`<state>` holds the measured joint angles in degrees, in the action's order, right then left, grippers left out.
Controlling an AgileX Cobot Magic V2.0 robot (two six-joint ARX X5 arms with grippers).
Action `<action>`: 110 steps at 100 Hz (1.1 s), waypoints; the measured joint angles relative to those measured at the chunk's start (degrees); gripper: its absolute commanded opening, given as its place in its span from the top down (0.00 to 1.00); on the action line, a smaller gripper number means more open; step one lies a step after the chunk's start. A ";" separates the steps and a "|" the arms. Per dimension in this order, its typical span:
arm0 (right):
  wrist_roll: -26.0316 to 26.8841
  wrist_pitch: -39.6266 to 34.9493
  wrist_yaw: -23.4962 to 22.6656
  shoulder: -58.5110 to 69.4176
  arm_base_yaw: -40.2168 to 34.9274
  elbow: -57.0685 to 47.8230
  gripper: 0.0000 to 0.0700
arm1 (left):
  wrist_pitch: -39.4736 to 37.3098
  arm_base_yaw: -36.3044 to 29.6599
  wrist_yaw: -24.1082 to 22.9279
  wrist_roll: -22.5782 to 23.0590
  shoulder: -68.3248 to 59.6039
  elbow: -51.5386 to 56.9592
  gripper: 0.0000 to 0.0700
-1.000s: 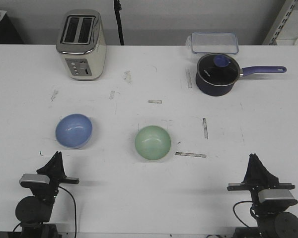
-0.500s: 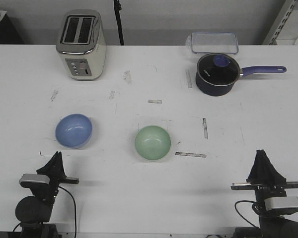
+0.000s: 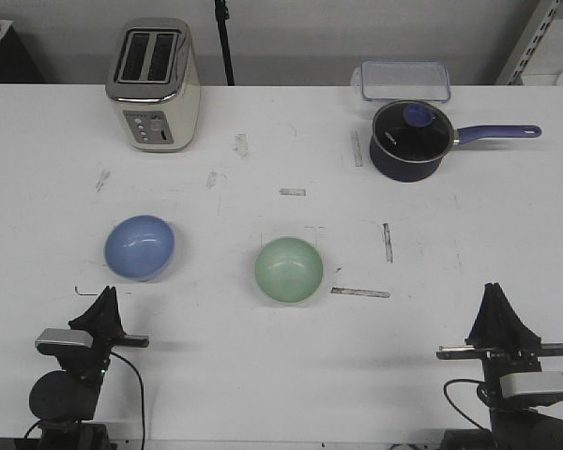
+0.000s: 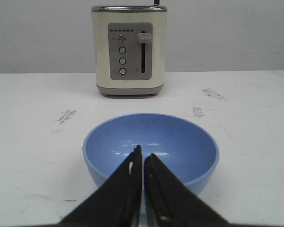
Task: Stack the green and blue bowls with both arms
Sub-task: 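Reach the left gripper to the light blue bowl and grasp its rim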
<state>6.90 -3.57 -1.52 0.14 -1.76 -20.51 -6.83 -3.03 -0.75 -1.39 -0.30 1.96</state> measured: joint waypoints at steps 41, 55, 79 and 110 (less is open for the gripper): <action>-0.02 0.00 0.00 0.00 -0.02 -0.02 0.97 | 4.15 0.00 -2.51 -3.74 -8.63 11.50 1.00; 0.00 0.00 0.02 0.00 -0.02 -0.02 0.97 | 12.35 0.00 -2.51 -0.31 -16.52 20.46 1.00; 0.00 0.00 0.00 0.00 -0.02 0.00 0.97 | 19.23 0.00 -2.51 4.48 -32.33 34.69 1.00; 0.00 0.00 0.00 0.00 -0.02 0.00 0.97 | 36.22 0.00 -2.49 2.93 -52.74 51.12 1.00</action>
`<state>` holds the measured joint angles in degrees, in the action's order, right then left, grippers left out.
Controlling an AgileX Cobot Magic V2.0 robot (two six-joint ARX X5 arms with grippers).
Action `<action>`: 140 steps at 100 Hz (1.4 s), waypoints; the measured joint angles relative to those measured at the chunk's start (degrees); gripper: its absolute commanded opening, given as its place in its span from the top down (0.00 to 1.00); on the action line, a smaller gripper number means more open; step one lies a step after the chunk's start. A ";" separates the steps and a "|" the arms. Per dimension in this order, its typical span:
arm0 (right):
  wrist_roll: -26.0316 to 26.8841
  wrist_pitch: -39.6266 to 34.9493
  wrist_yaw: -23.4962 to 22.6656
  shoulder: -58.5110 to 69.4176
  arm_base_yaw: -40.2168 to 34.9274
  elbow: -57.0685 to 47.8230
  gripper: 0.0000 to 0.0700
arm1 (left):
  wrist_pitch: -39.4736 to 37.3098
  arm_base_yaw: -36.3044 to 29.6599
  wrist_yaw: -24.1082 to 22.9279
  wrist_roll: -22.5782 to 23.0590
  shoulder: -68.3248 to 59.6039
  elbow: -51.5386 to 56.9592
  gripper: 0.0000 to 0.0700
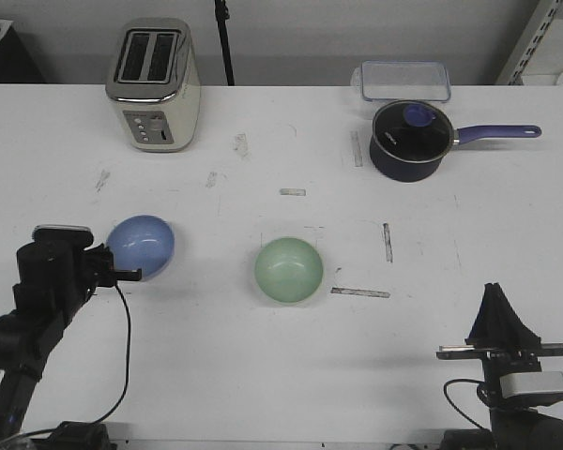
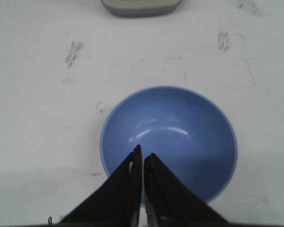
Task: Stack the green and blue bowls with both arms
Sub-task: 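Reach the left gripper to the light blue bowl and grasp its rim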
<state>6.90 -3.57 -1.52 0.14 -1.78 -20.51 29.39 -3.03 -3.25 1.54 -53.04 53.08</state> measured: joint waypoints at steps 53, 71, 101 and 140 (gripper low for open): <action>0.00 0.00 0.02 0.00 0.00 0.00 0.97 | 20.44 13.00 22.08 -14.67 -23.96 18.14 1.00; 0.00 0.00 0.00 0.00 0.00 0.00 0.97 | 20.28 18.73 23.10 -13.79 -27.15 18.14 0.97; 0.00 0.00 0.00 0.00 0.00 0.00 0.97 | 17.11 21.62 19.93 -12.44 -31.76 18.14 0.41; 0.00 0.00 0.00 0.00 0.00 0.00 0.97 | 14.97 18.21 19.91 -10.54 -37.42 18.14 0.19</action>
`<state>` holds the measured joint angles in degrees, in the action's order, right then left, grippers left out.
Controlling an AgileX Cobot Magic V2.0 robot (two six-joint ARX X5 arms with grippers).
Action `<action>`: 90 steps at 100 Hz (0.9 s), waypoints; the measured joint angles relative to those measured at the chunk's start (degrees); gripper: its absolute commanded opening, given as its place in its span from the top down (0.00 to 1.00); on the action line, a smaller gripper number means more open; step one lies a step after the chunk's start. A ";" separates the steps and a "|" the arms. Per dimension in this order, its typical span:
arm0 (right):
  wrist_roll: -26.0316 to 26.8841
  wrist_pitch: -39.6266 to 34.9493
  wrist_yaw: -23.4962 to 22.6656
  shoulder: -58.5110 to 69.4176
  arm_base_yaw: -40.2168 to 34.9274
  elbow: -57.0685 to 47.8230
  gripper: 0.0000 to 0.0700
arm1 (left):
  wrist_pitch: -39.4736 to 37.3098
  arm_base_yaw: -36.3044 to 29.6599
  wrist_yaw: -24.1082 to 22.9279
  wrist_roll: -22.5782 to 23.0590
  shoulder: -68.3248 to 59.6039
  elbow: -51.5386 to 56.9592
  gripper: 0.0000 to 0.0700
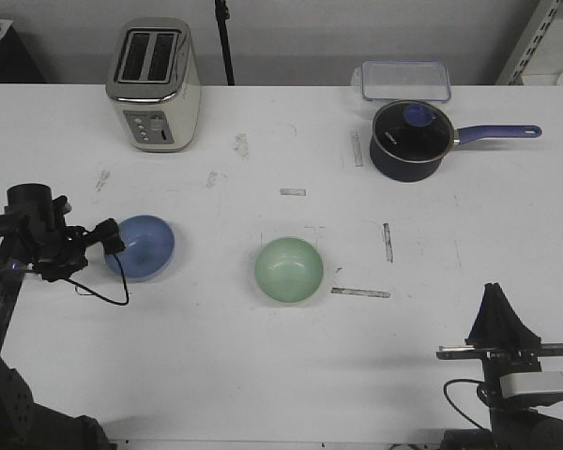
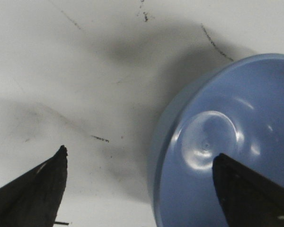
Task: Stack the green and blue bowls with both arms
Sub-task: 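Reach the left gripper to the light blue bowl and grasp its rim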
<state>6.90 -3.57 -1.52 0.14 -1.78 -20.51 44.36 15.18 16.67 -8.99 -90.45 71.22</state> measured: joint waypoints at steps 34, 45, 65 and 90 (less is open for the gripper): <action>0.00 0.00 0.00 0.00 0.00 0.00 0.97 | -2.58 -2.82 -2.67 0.52 -4.22 0.02 0.66; 0.00 0.00 0.00 0.00 0.00 0.00 0.97 | -2.58 -3.89 -3.37 0.52 -4.90 0.02 0.91; 0.00 0.00 0.00 0.00 0.00 0.00 0.97 | -2.34 -4.17 -3.30 0.46 -4.85 0.02 1.00; 0.00 0.00 0.00 0.00 0.00 0.00 0.97 | 0.09 -4.24 -2.89 -1.70 -0.13 0.02 1.00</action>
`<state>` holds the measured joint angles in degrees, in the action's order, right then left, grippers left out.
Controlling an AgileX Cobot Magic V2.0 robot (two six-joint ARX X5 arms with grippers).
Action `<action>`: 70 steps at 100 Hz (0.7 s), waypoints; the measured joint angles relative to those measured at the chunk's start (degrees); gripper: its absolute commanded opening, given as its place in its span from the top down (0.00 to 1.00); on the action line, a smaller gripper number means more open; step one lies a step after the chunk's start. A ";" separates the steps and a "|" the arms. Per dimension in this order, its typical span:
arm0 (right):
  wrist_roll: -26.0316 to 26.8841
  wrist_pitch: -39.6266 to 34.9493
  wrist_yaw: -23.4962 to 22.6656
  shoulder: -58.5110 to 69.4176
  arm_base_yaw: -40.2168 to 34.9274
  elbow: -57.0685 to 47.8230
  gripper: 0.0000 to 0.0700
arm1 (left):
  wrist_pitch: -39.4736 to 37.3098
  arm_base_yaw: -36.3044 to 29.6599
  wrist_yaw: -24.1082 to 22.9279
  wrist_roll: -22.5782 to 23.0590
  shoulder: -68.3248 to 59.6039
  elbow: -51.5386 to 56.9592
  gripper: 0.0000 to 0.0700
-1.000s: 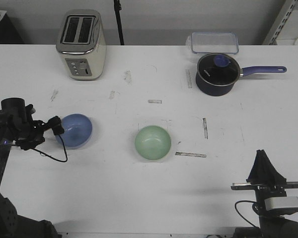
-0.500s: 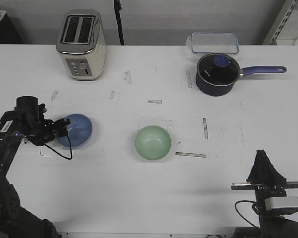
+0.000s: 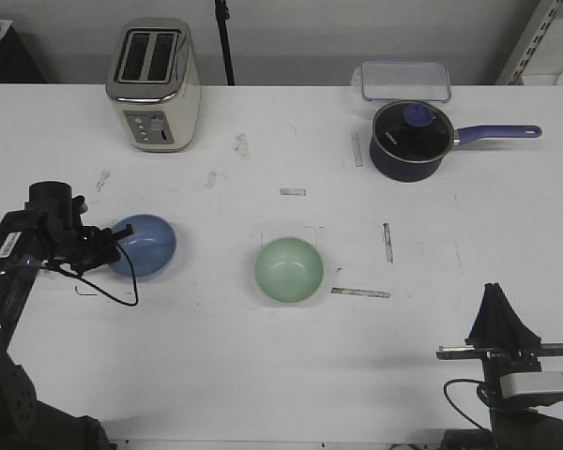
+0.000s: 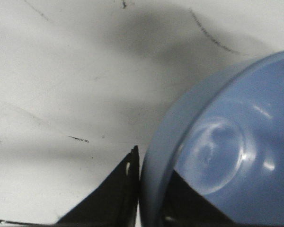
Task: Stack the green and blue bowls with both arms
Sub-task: 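Reach the left gripper to the light blue bowl and grasp its rim, then lift the blue bowl with the left gripper over the green bowl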
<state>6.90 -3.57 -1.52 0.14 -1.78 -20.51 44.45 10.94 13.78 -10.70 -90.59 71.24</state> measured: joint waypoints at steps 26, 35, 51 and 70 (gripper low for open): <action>0.00 0.00 0.00 0.00 0.00 0.00 0.97 | 5.88 -2.82 3.52 -2.29 4.15 1.31 1.00; 0.00 0.00 0.00 0.00 0.00 0.00 0.97 | 7.15 -6.21 3.82 -3.06 4.13 3.26 1.00; 0.00 0.00 0.00 0.00 0.00 0.00 0.97 | 5.86 -13.64 3.98 -5.55 4.15 8.17 1.00; 0.00 0.00 0.00 0.00 0.00 0.00 0.97 | 3.80 -24.41 4.11 -9.53 2.75 12.72 1.00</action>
<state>6.90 -3.57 -1.52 0.14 -1.78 -20.51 48.25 -13.47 17.89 -20.23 -87.83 83.96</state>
